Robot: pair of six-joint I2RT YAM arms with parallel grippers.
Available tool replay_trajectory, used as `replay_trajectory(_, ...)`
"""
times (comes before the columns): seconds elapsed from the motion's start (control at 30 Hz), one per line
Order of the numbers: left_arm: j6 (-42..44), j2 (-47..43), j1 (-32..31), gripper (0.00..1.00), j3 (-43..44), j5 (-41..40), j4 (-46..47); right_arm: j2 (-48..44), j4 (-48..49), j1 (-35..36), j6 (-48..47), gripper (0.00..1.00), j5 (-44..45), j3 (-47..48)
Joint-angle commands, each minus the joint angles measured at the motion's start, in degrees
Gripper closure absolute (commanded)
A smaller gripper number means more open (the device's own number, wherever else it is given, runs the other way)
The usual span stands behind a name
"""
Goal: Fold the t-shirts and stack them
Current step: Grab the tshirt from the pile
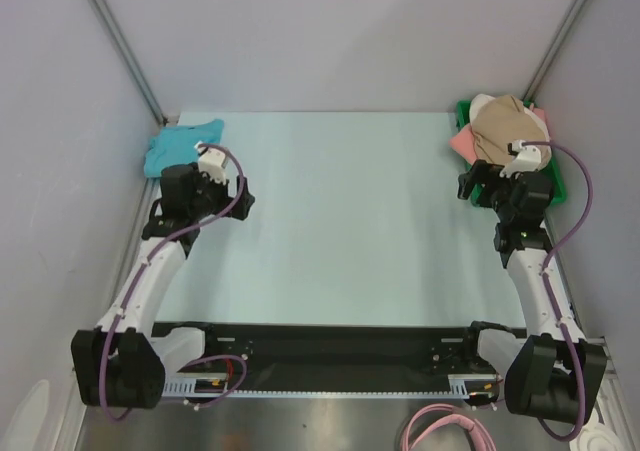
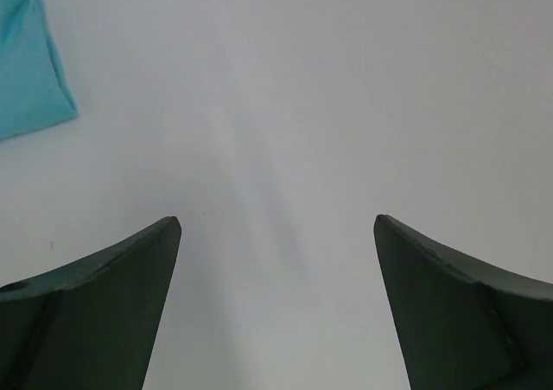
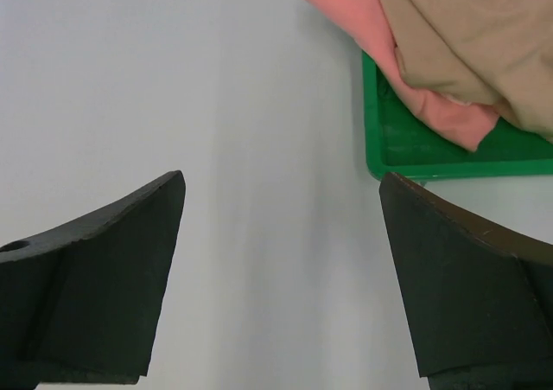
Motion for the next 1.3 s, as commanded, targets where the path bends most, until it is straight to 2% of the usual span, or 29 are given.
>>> replay_trajectory(0.0, 4.98, 4.05, 0.26, 0.00, 8.40, 4.63, -12.64, 0.23, 0.19, -0.26, -2.46, 0.00, 5.14, 4.46)
replay_trajectory(0.13, 2.62, 2.21, 0.26, 0.00, 7.62, 1.21, -10.98, 1.99, -2.53, -0.35, -10.52, 0.00, 6.13, 8.76)
replay_trajectory(0.2, 2.00, 2.82, 0.35, 0.00, 8.49, 2.77, -12.55, 4.62, -1.93, -0.35, -15.53, 0.00, 4.02, 10.34)
replay_trajectory(0.27, 2.78, 4.22, 0.79, 0.00, 9.89, 4.62, -14.66, 9.43, -0.96, -0.35, -16.70, 0.04, 4.88, 11.75)
replay_trajectory(0.37, 4.02, 3.71, 0.97, 0.00, 9.47, 6.48, -14.94, 17.17, -2.53, -0.52, -17.40, 0.20, 8.93, 19.46)
replay_trajectory(0.4, 4.02, 3.18, 0.88, 0.00, 9.03, 6.13, -13.89, 23.37, -5.76, -1.31, -17.75, 0.30, 8.24, 22.10)
replay_trajectory(0.47, 4.11, 1.26, 0.79, 0.00, 7.54, 5.60, -13.09, 28.77, -7.63, -2.19, -17.06, 0.35, 7.53, 29.58)
replay_trajectory(0.6, 4.37, -2.00, 0.79, 0.02, 5.95, 4.19, -10.81, 43.52, -9.38, -4.03, -15.91, 0.35, 8.93, 39.77)
replay_trajectory(0.73, 4.63, -4.99, 0.70, 0.03, 4.28, 5.68, -9.40, 53.81, -11.15, -5.26, -16.00, 0.34, 10.68, 49.45)
replay_trajectory(0.93, 5.16, -5.26, 0.44, 0.05, 4.19, 6.48, -9.05, 63.50, -12.73, -6.15, -15.56, 0.36, 12.27, 59.12)
replay_trajectory(0.97, 5.07, -5.17, 0.35, 0.05, 4.19, 6.48, -9.05, 64.04, -12.56, -6.32, -15.38, 0.41, 12.27, 59.48)
replay_trajectory(1.0, 5.33, -4.65, 0.26, 0.05, 4.28, 6.30, -9.05, 64.30, -12.64, -6.50, -15.38, 0.60, 12.27, 60.09)
replay_trajectory(1.03, 5.25, -4.56, 0.26, 0.06, 4.28, 6.13, -9.05, 64.48, -12.64, -6.59, -15.29, 0.66, 12.27, 60.18)
replay_trajectory(1.07, 5.34, -4.47, 0.26, 0.06, 4.28, 6.13, -9.05, 64.22, -12.64, -6.67, -15.21, 0.76, 12.10, 60.01)
replay_trajectory(1.1, 5.42, -4.12, 0.18, 0.06, 4.28, 5.87, -9.05, 63.70, -12.47, -6.85, -15.03, 0.94, 12.01, 59.23)
replay_trajectory(1.13, 5.34, -4.20, 0.18, 0.07, 4.36, 5.78, -9.13, 62.91, -12.21, -6.85, -14.94, 1.00, 12.10, 58.26)
replay_trajectory(1.27, 4.99, -4.99, 0.18, 0.07, 4.36, 4.37, -8.87, 54.22, -8.53, -6.94, -15.56, 1.00, 11.31, 50.97)
